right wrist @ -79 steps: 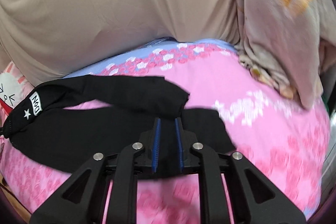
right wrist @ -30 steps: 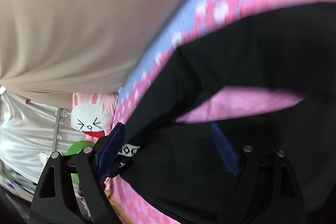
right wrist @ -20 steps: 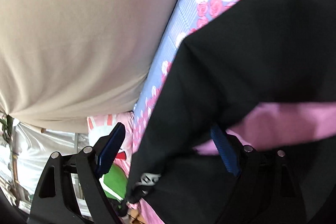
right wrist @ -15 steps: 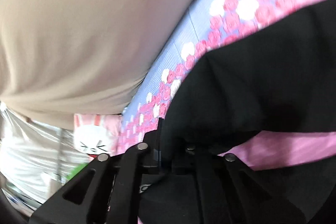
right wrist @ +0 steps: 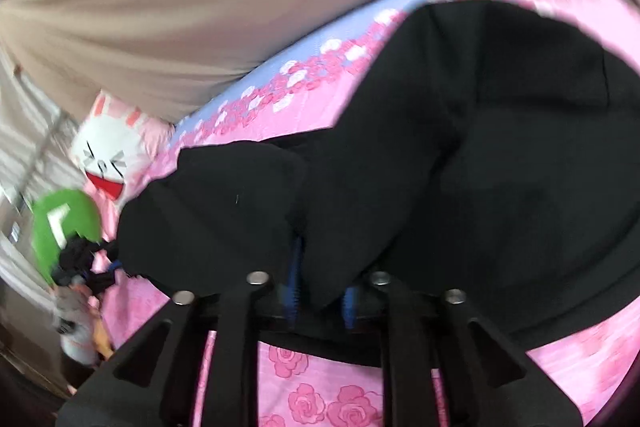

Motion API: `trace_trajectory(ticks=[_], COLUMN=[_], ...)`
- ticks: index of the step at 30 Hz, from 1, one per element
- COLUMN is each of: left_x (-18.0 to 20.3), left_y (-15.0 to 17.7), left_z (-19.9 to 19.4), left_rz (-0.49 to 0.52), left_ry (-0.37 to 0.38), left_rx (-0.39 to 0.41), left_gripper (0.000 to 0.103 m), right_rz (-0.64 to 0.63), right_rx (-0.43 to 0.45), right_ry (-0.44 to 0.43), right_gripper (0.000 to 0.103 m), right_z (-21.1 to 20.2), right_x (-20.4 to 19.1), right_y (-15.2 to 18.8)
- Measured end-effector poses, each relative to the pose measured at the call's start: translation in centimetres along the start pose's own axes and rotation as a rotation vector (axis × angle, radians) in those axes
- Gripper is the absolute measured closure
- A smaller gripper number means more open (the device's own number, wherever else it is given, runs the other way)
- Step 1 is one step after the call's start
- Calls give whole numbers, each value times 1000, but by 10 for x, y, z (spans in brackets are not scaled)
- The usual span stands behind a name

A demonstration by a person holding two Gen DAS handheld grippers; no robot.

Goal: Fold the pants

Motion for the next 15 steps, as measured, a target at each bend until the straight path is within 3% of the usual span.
trace_trajectory(ticks=[1,2,4,8,10,12,15], left_x=[0,1,6,9,13,12,9], left_y=[-1,-2,-7,-21,-28,-31,-33], left_z=[-4,-7,-20,-43,-50,-56,-56], left_rz=[21,45,81,89,97,95,95], left_ry=[-9,-24,-16,-42,-51,-59,-81], left_rx=[8,16,37,101,127,137,142], left_gripper=[92,100,101,101,101,101,101], right_rz=[31,57,108,297,427,514,521], right_rx=[20,43,63,104,121,139,187], right_ry=[-13,-11,-36,-172,-220,-255,-195], right_gripper=[40,26,26,26,20,23,23], right_z=[-2,-2,-8,-19,-15,-15,-29], right_x=[5,12,28,55,78,92,102], right_y=[-3,-8,-6,-18,-28,-36,-45])
Point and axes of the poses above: each gripper's, at about its wrist camera, not at the fingertips, and z roughly the way its jaws point, x to its right, y to its underside, the point moved 6 cm from there along z, roughly the way its jaws point, and after that the axes turned 9 degrees about x, right-handed, at the moved point
